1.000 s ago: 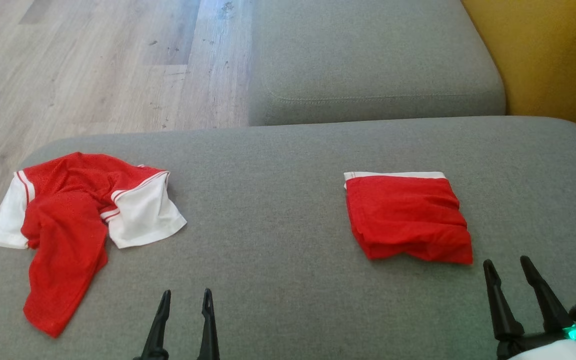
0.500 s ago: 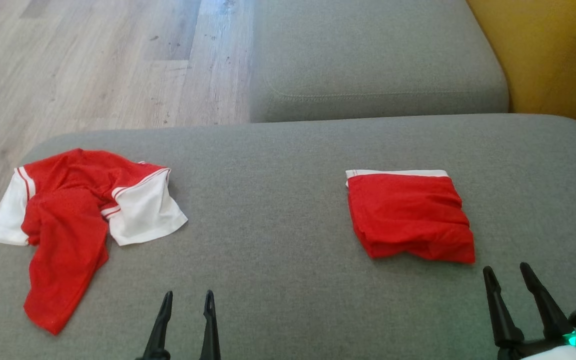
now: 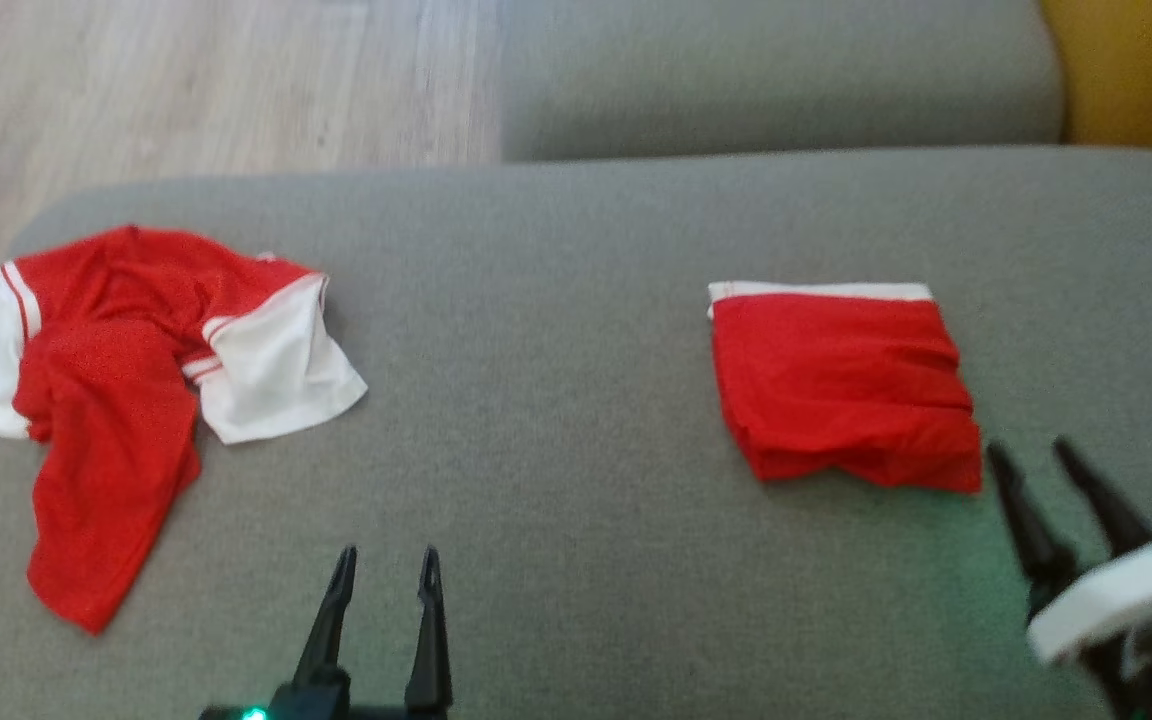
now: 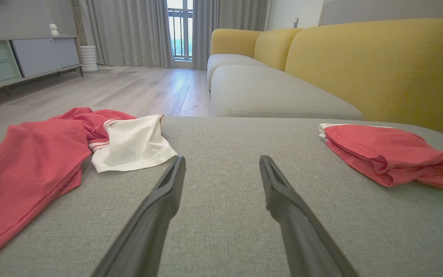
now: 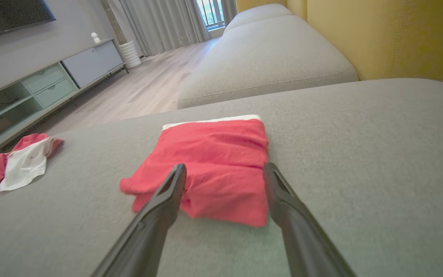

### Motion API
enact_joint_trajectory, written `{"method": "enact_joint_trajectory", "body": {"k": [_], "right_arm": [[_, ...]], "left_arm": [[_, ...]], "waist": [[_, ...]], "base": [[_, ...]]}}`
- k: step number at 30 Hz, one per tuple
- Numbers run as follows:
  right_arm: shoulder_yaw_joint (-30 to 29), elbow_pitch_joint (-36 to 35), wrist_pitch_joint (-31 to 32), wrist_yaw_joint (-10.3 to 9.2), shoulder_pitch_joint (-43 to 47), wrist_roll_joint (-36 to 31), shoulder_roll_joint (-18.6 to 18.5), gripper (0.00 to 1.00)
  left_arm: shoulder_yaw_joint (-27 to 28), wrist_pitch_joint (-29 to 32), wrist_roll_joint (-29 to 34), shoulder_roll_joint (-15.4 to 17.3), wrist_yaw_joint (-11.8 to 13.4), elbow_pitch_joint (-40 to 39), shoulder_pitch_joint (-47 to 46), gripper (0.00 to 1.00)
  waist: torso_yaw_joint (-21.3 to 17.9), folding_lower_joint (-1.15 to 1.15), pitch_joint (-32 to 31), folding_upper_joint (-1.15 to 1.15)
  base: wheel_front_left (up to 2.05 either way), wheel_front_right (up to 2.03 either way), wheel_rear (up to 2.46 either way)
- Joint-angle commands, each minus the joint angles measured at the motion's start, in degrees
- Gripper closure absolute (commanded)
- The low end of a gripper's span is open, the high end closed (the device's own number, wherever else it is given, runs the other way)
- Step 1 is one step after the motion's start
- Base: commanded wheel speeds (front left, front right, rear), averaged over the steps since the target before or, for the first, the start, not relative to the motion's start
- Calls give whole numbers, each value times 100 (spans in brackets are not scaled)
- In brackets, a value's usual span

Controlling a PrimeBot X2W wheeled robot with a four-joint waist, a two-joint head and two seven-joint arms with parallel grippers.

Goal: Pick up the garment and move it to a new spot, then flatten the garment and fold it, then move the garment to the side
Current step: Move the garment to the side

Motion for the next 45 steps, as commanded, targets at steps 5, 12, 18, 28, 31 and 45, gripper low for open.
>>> {"method": "enact_joint_trajectory", "body": {"k": [5,12,18,28,31,45], "right_arm": [[-7,96,1062,42,-964,1056,-709,0],[11,333,2094,42,-1531,1943,-1170,0],[9,684,2423,42,-1844,2345,-1280,0],[232,1045,2639,42,-1993,2765,-1151,59],[286,921,2556,42,-2019,2838,-1199,100],[-110,979,1894,42,-2491,2015,-2416,100]], "left_arm": [[53,-55,38,-40,-28,-189,-641,0],[1,-55,17,-43,-22,-230,-973,0],[-98,-55,-40,-43,21,-247,-1167,0],[-168,-55,-43,-44,118,-210,-1325,0],[-176,-55,-52,-44,131,-209,-1371,0],[-144,-55,27,-44,62,-279,-1624,0]], "waist": [[141,-1,647,0],[285,-1,1049,0],[407,-1,1288,0],[418,-1,1453,0],[378,-1,1500,0],[-132,-1,2034,0]], "base": [[0,0,0],[0,0,0],[0,0,0],[0,0,0],[0,0,0],[0,0,0]]}}
